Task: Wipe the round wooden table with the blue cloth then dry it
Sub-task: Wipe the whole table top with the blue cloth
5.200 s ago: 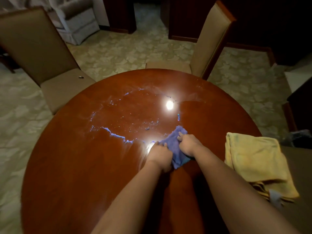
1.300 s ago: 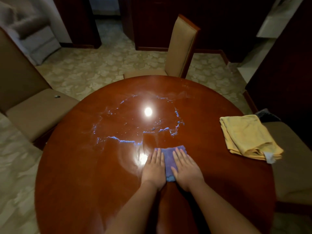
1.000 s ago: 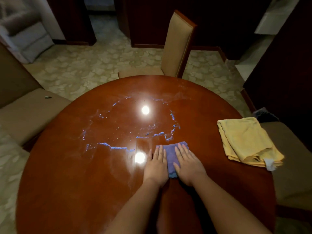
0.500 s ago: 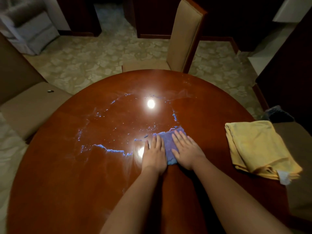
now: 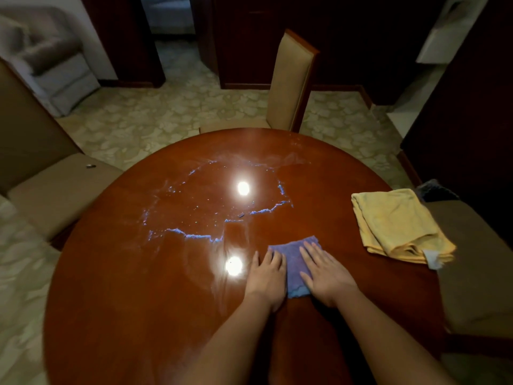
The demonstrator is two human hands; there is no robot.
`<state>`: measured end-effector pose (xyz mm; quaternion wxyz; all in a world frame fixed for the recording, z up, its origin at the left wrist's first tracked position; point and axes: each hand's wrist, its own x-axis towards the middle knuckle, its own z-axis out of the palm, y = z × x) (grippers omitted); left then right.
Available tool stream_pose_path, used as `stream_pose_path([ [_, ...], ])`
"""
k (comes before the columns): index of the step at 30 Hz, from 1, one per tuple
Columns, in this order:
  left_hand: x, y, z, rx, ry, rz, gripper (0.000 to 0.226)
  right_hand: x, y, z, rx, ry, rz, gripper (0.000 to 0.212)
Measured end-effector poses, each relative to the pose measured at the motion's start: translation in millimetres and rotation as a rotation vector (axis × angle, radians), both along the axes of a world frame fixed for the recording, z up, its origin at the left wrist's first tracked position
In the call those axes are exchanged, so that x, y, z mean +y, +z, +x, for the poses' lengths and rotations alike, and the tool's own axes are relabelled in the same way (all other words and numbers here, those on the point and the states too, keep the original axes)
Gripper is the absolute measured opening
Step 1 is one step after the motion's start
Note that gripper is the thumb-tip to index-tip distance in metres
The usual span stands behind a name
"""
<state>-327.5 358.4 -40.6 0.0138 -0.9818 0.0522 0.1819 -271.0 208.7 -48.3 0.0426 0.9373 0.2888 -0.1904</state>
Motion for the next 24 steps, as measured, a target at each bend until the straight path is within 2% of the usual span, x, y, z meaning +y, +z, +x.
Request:
stream_pose_path([
  [2,4,1,0,-0.019,-0.016,-0.032,0.064,-2,-2,1,-0.021,-0.003,-0.015,0.120],
  [4,8,2,1,-0.038,-0.028,-0.057,0.060,0,0,3,-0.017,-0.001,-0.009,0.119],
  [7,9,4,8,-0.060,-0.047,-0.078,0.057,8,7,14,0.035,-0.040,-0.053,0.068],
  [8,8,5,13,-0.074,-0.047,-0.088,0.056,13,11,21,0.064,-0.057,-0.063,0.064],
  [11,5,6,32,-0.131,-0.055,-0.112,0.053,23,17,48,0.118,-0.082,-0.105,0.067],
  [18,12,-1,84,-0.193,-0.083,-0.175,0.055,34,12,120,0.074,-0.019,-0.165,0.071],
  [20,11,-3,97,-0.328,-0.076,-0.194,0.049,40,14,141,0.087,0.018,-0.172,0.070],
  [24,10,-12,122,-0.418,0.002,-0.113,0.049,57,23,175,0.098,0.104,-0.170,0.069],
])
